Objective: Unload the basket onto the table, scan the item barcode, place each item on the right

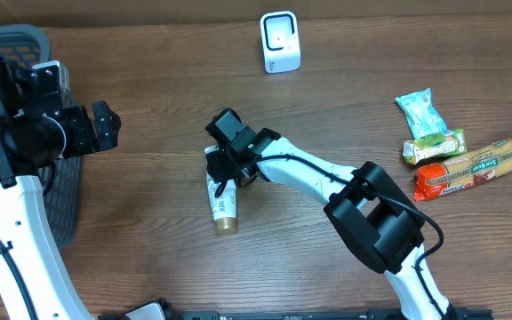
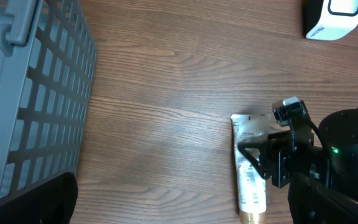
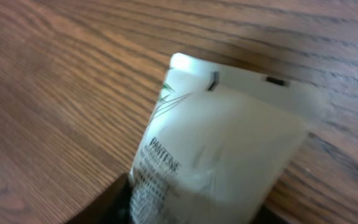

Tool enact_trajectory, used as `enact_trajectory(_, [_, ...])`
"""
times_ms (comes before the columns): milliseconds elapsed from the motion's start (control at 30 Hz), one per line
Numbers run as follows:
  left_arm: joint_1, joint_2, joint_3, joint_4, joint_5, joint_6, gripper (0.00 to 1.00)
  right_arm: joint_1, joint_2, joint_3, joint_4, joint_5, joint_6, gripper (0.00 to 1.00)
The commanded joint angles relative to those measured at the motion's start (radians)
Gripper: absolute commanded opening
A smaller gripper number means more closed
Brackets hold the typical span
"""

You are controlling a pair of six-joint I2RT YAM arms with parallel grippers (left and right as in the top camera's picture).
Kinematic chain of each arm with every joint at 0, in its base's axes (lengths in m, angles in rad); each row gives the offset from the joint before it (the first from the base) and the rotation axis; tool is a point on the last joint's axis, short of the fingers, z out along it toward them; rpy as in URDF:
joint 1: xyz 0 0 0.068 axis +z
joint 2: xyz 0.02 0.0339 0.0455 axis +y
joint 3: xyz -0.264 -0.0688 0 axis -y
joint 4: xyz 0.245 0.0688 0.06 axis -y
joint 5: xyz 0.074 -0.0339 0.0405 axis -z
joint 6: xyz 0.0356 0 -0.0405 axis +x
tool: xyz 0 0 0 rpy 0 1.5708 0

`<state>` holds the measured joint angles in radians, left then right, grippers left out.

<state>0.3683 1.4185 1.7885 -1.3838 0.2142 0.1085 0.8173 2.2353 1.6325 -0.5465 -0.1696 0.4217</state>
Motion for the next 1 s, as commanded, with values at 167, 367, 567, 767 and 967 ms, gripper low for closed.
enact_trajectory(167, [0.003,0.002,0.014,0.0,0.015,0.015,0.99,-0.032,0.018,0.04,-0.121,0.008,-0.003,0.16])
enact_trajectory(367, [0.003,0.002,0.014,0.0,0.015,0.015,1.0,-0.108,-0.066,0.117,-0.338,-0.01,-0.068,0.04])
enact_trajectory(567, [0.003,0.002,0.014,0.0,0.015,0.015,1.0,-0.224,-0.148,0.132,-0.547,-0.016,-0.158,0.04])
enact_trajectory(767, [0.003,0.002,0.014,0.0,0.015,0.015,1.0,-0.327,-0.15,0.085,-0.564,-0.034,-0.215,0.04])
enact_trajectory(967, [0.003,0.002,0.014,0.0,0.015,0.015,0.99,-0.408,-0.15,0.037,-0.441,-0.113,-0.217,0.04])
